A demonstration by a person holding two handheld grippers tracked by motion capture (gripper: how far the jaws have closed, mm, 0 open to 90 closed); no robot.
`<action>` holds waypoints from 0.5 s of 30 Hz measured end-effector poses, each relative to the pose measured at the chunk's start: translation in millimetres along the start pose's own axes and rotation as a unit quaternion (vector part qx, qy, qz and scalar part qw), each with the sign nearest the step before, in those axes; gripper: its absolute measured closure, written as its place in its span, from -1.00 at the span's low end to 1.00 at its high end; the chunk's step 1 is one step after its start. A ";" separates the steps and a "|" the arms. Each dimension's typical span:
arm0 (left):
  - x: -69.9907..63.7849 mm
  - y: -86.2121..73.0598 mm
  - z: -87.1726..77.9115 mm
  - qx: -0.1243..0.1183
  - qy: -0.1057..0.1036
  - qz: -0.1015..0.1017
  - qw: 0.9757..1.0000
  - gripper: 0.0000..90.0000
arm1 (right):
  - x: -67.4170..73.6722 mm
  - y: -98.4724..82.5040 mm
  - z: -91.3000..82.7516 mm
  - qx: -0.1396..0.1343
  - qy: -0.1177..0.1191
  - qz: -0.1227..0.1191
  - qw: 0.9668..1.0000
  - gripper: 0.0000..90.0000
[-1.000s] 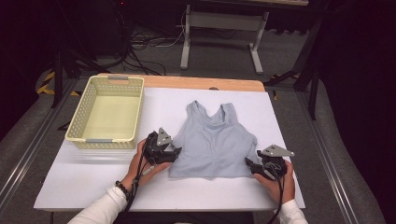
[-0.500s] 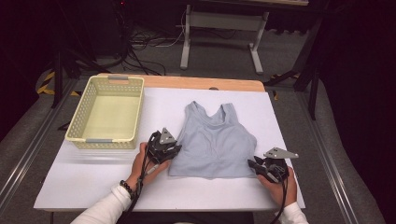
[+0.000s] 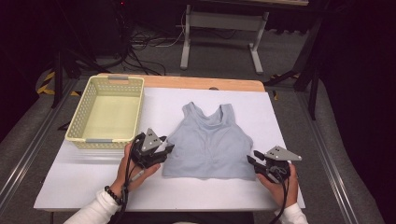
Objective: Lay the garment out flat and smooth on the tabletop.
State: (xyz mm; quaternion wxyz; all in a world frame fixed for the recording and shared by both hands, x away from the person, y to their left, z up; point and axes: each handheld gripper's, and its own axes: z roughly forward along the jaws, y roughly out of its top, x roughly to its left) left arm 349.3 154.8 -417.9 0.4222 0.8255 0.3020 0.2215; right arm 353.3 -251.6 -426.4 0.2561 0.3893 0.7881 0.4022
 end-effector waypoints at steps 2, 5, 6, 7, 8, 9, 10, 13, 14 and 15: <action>-11.6 -5.0 -1.6 0.003 -0.016 0.025 1.000 -0.08 | -8.8 4.9 4.4 -0.009 -0.010 -0.001 1.000 0.39; -27.6 -15.0 -0.5 0.018 -0.056 0.045 0.997 -0.25 | -27.3 6.0 16.9 -0.001 -0.028 0.014 1.000 0.33; -30.9 -17.2 0.0 0.022 -0.058 0.050 0.997 -0.29 | -36.0 5.2 23.6 0.007 -0.034 0.019 0.999 0.30; -34.6 -20.7 1.5 0.029 -0.063 0.058 0.996 -0.31 | -40.8 4.8 27.7 0.010 -0.035 0.024 0.999 0.26; -37.1 -23.3 3.7 0.038 -0.067 0.058 0.995 -0.31 | -47.3 4.1 34.3 0.021 -0.027 0.032 0.999 0.24; -38.5 -25.5 6.4 0.046 -0.068 0.060 0.995 -0.30 | -51.0 3.5 39.3 0.026 -0.021 0.039 0.999 0.23; -38.0 -26.7 8.8 0.052 -0.070 0.065 0.994 -0.28 | -53.9 3.0 43.7 0.029 -0.019 0.044 0.998 0.21; -36.3 -32.6 18.2 0.070 -0.075 0.058 0.993 -0.16 | -56.9 3.3 55.4 0.044 -0.010 0.035 0.998 0.19; -35.5 -33.7 20.4 0.074 -0.077 0.060 0.992 -0.14 | -57.3 3.5 58.8 0.049 -0.007 0.030 0.998 0.19; -35.0 -35.2 22.9 0.080 -0.079 0.061 0.992 -0.12 | -57.0 3.7 61.3 0.056 -0.005 0.028 0.998 0.19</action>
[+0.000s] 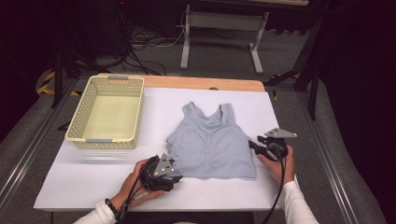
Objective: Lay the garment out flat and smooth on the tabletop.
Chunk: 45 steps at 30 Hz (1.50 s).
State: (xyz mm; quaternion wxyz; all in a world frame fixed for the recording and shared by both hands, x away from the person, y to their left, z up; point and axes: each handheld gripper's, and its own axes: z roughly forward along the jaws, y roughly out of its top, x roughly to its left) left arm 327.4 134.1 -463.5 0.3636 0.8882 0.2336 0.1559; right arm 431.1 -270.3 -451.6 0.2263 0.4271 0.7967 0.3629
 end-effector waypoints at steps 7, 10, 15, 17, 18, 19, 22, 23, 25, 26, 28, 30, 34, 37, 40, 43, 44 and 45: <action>8.3 0.4 2.0 -0.002 -0.019 -0.011 1.000 0.22 | 2.1 5.1 9.4 0.014 0.014 -0.030 0.999 0.71; 8.0 1.2 1.0 0.003 0.000 -0.002 1.000 0.64 | 4.4 6.6 5.2 0.007 0.000 -0.035 0.999 0.78; 13.2 1.1 -2.8 0.009 -0.010 0.024 1.000 0.84 | 8.9 11.8 -11.8 -0.025 -0.019 -0.031 0.999 0.80; 13.2 0.8 -7.3 0.009 -0.009 0.025 1.000 0.85 | 11.1 12.1 -15.0 -0.028 -0.022 -0.031 0.999 0.79; 13.1 0.7 -11.4 0.006 -0.005 0.029 1.000 0.85 | 12.0 12.1 -15.8 -0.027 -0.021 -0.033 0.999 0.79; 13.0 0.6 -14.2 0.006 -0.007 0.029 1.000 0.85 | 13.3 12.2 -16.4 -0.024 -0.018 -0.034 0.999 0.79; 12.2 -1.5 -27.7 0.001 -0.013 0.028 1.000 0.85 | 17.5 12.8 -16.9 -0.011 -0.008 -0.041 0.999 0.72; 12.1 -3.2 -31.7 0.000 -0.013 0.029 1.000 0.86 | 19.4 13.2 -17.7 -0.011 -0.017 -0.044 0.999 0.67; 12.3 -8.5 -36.1 -0.003 -0.019 0.018 1.000 0.85 | 20.0 15.4 -20.4 -0.020 -0.016 -0.050 0.998 0.66; 12.0 -11.2 -36.9 -0.003 -0.021 0.015 1.000 0.85 | 20.1 17.2 -21.6 -0.031 -0.013 -0.052 0.998 0.72; 11.0 -14.1 -35.8 0.000 -0.025 0.014 1.000 0.85 | 21.7 21.6 -21.3 -0.041 -0.011 -0.058 0.997 0.83; 8.8 -14.2 -33.0 0.005 -0.024 0.019 1.000 0.85 | 25.5 27.1 -16.7 -0.046 -0.003 -0.070 0.997 0.85; 7.5 -16.9 -27.0 0.009 -0.027 0.013 0.999 0.85 | 31.1 40.4 0.8 -0.057 0.018 -0.084 0.995 0.90; 6.9 -18.1 -24.9 0.011 -0.028 0.012 0.999 0.84 | 32.9 55.5 19.5 -0.063 0.030 -0.098 0.993 0.91; 6.3 -18.6 -24.5 0.011 -0.026 0.020 0.999 0.84 | 31.9 68.0 38.0 -0.056 0.040 -0.104 0.992 0.89; 4.6 -18.6 -24.4 0.013 -0.021 0.028 0.999 0.84 | 28.5 80.0 58.7 -0.047 0.049 -0.107 0.992 0.91; 5.1 -18.6 -24.3 0.013 -0.022 0.028 0.999 0.84 | 27.9 82.4 63.0 -0.043 0.051 -0.110 0.992 0.94; 5.8 -18.9 -24.2 0.012 -0.024 0.026 0.999 0.84 | 27.1 85.5 69.1 -0.037 0.058 -0.106 0.992 0.96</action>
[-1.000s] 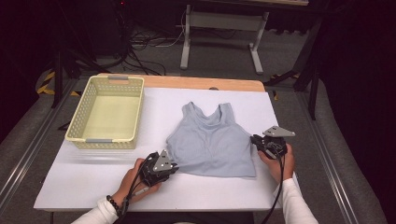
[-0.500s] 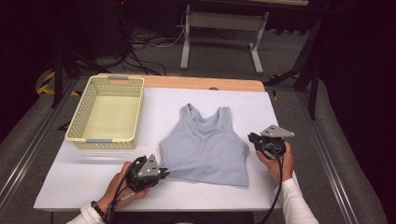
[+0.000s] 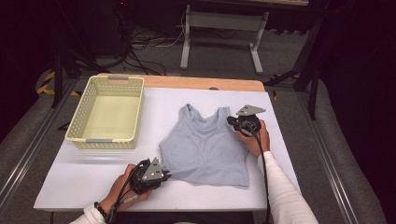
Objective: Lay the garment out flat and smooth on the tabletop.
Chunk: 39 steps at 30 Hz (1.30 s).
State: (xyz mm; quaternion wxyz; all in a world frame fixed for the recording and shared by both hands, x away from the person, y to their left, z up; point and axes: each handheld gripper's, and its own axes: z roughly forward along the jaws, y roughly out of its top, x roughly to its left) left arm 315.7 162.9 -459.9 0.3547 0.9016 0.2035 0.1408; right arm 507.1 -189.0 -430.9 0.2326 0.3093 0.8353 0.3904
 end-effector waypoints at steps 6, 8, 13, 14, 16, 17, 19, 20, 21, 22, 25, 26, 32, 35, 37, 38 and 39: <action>0.0 -0.3 0.6 -0.001 -0.001 -0.001 1.000 0.84 | -5.3 5.0 37.7 0.063 0.004 -0.014 0.998 0.99; -1.1 0.1 0.9 -0.001 0.002 0.001 1.000 0.84 | -6.9 5.0 44.8 0.065 0.000 -0.012 0.998 1.00; -1.9 0.1 0.8 0.001 0.005 0.002 1.000 0.84 | -14.4 13.4 55.1 0.079 -0.036 -0.002 0.996 1.00; -2.0 0.1 0.9 0.001 0.005 0.003 1.000 0.84 | -15.3 15.2 57.1 0.082 -0.048 -0.002 0.995 1.00; -2.4 0.1 1.0 0.000 0.006 0.004 1.000 0.84 | -16.7 17.2 60.4 0.086 -0.066 -0.003 0.994 1.00; -2.5 0.0 1.1 -0.001 0.006 0.005 1.000 0.84 | -17.5 17.5 60.9 0.085 -0.068 -0.002 0.994 1.00; -2.2 -0.2 1.1 -0.001 0.006 0.005 1.000 0.84 | -19.5 17.7 60.2 0.078 -0.087 0.007 0.993 0.91; -1.9 -0.3 1.2 -0.002 0.005 0.005 1.000 0.84 | -20.3 17.0 59.1 0.074 -0.086 0.018 0.993 0.90; -1.8 -0.3 1.2 -0.002 0.005 0.004 1.000 0.84 | -21.3 16.5 57.5 0.073 -0.082 0.024 0.994 0.88; -1.8 -0.2 1.1 -0.001 0.005 0.004 1.000 0.84 | -21.9 15.9 55.5 0.071 -0.081 0.032 0.994 0.85; -3.0 0.7 1.1 0.002 0.009 0.006 1.000 0.84 | -24.4 15.3 44.3 0.051 -0.062 0.052 0.995 0.82; -3.4 0.8 1.2 0.002 0.011 0.009 1.000 0.84 | -23.9 15.5 37.3 0.040 -0.060 0.051 0.996 0.79; -3.8 0.8 1.2 0.002 0.013 0.010 1.000 0.84 | -9.5 8.2 0.8 0.015 -0.050 0.049 0.997 0.53; -4.3 0.5 1.2 0.002 0.014 0.010 1.000 0.84 | 1.3 -0.9 -17.6 0.004 -0.041 0.039 0.998 0.47; -4.1 0.9 1.3 0.003 0.013 0.012 1.000 0.84 | 6.8 -9.1 -29.1 0.003 -0.041 0.041 0.998 0.39; -4.3 0.9 1.2 0.003 0.014 0.012 1.000 0.84 | 10.0 -13.8 -35.4 0.005 -0.038 0.037 0.999 0.35; -4.8 0.9 1.2 0.003 0.015 0.014 1.000 0.84 | 12.1 -16.7 -39.3 0.007 -0.039 0.032 0.999 0.33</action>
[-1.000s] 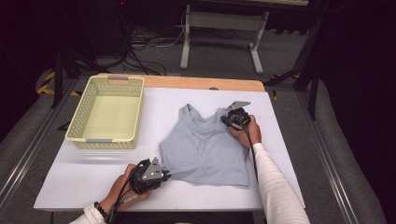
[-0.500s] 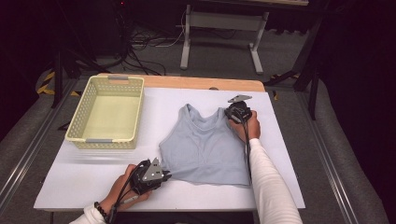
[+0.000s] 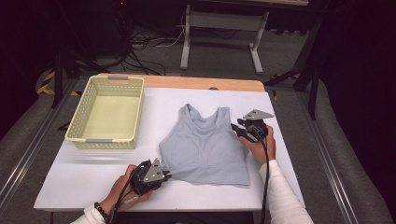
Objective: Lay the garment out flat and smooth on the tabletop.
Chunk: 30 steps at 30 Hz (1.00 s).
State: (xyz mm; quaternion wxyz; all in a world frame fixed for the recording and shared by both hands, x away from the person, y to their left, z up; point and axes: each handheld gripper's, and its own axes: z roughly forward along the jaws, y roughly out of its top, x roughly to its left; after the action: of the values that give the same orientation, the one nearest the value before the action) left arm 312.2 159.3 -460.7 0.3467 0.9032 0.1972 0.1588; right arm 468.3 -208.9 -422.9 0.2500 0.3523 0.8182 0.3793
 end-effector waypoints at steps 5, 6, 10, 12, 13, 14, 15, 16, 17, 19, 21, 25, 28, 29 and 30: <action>-1.3 -0.3 -0.1 -0.001 0.004 0.003 1.000 0.84 | 5.6 -24.9 -21.5 0.011 0.003 0.017 1.000 0.23; -1.1 -0.6 0.0 -0.002 0.003 0.002 1.000 0.84 | 5.5 -29.3 -25.0 0.014 0.003 0.019 1.000 0.21; -0.7 -0.8 -0.1 -0.003 0.003 0.005 1.000 0.84 | 3.4 -46.4 -34.1 0.028 0.003 0.043 0.999 0.13; -0.6 -0.9 -0.2 -0.003 0.002 0.004 1.000 0.84 | 1.9 -52.6 -37.7 0.028 0.009 0.061 0.998 0.12; -0.6 -0.9 -0.2 -0.003 0.002 0.004 1.000 0.84 | 1.9 -54.7 -39.5 0.031 0.010 0.066 0.997 0.12; -0.5 -1.1 -0.1 -0.004 0.001 0.004 1.000 0.84 | 2.3 -56.2 -40.4 0.032 0.012 0.066 0.997 0.13; -0.4 -1.1 0.0 -0.005 0.001 0.001 1.000 0.84 | 3.2 -57.5 -41.3 0.036 0.016 0.064 0.997 0.13; -0.4 -1.1 0.0 -0.005 0.001 0.002 1.000 0.84 | 4.9 -58.5 -42.3 0.039 0.017 0.063 0.997 0.15; -0.2 -1.0 0.2 -0.005 0.000 0.001 1.000 0.84 | 6.0 -59.5 -42.8 0.041 0.019 0.055 0.997 0.19; 0.4 -1.0 0.0 -0.005 -0.001 0.000 1.000 0.83 | 8.7 -61.8 -40.6 0.054 0.022 0.056 0.997 0.21; 1.3 -1.0 0.2 -0.005 -0.004 -0.003 1.000 0.83 | 10.5 -63.8 -37.7 0.064 0.023 0.048 0.997 0.30; 1.2 -0.9 0.7 -0.008 -0.004 -0.006 1.000 0.83 | 9.7 -64.2 -37.1 0.063 0.038 0.059 0.996 0.65; 0.8 -0.2 1.8 -0.011 -0.003 -0.009 1.000 0.83 | 10.6 -62.1 -38.5 0.067 0.025 0.039 0.997 0.75; 0.5 0.4 2.2 -0.010 -0.001 -0.007 1.000 0.83 | 10.9 -61.5 -38.2 0.066 0.018 0.031 0.997 0.78; 0.1 1.2 3.1 -0.011 -0.001 -0.006 1.000 0.83 | 11.5 -60.7 -37.8 0.065 0.012 0.027 0.997 0.79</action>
State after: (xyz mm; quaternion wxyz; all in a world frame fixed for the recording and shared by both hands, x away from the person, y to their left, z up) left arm 313.9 156.8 -462.0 0.3576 0.8982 0.2010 0.1582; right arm 412.1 -245.1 -450.6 0.2067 0.3853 0.8343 0.3358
